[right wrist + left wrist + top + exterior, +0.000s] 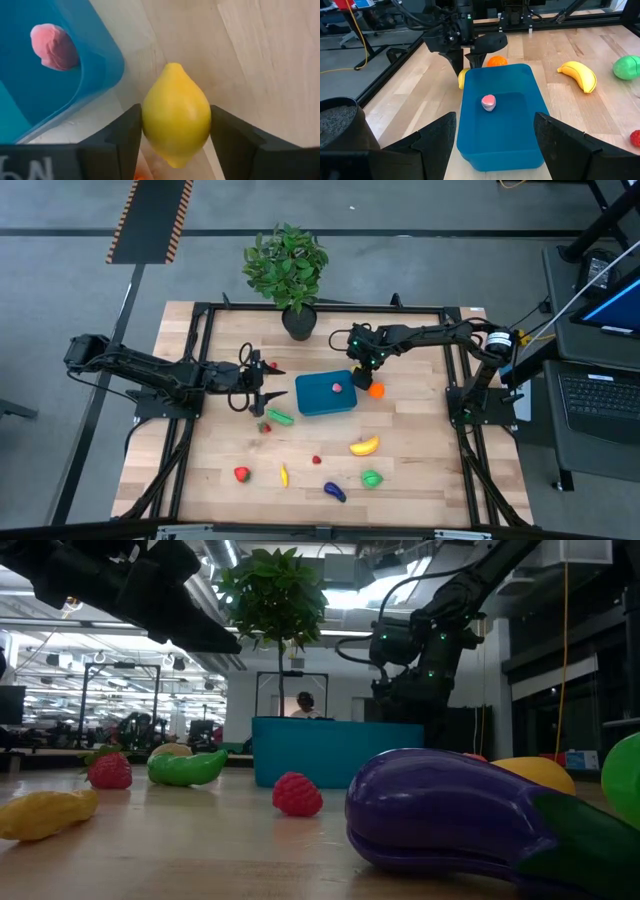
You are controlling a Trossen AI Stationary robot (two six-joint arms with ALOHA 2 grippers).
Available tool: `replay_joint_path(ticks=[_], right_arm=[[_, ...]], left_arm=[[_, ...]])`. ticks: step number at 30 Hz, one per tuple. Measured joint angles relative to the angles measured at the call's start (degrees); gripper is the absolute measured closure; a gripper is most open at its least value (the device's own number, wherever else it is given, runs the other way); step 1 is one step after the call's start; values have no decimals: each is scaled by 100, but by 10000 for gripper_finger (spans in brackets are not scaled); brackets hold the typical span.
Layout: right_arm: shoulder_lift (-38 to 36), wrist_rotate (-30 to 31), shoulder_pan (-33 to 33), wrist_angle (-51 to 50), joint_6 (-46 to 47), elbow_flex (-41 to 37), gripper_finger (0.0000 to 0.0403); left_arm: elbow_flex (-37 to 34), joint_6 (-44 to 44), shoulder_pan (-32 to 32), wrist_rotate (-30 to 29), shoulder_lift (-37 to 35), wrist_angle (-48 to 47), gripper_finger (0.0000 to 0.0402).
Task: Pick and placing Produce into tupperware
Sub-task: Put the yellow lemon into the blue bin
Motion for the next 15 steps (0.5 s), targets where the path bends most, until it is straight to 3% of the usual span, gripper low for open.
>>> replay_joint_path(ticks=[12,15], right_arm=[[-12,-10,1,-19,-166,0,199],[-77,-287,1,-106,-174,-11,199]], left_arm=[[0,0,-1,0,0,-17,140],[0,0,-1,1,0,-20,140]])
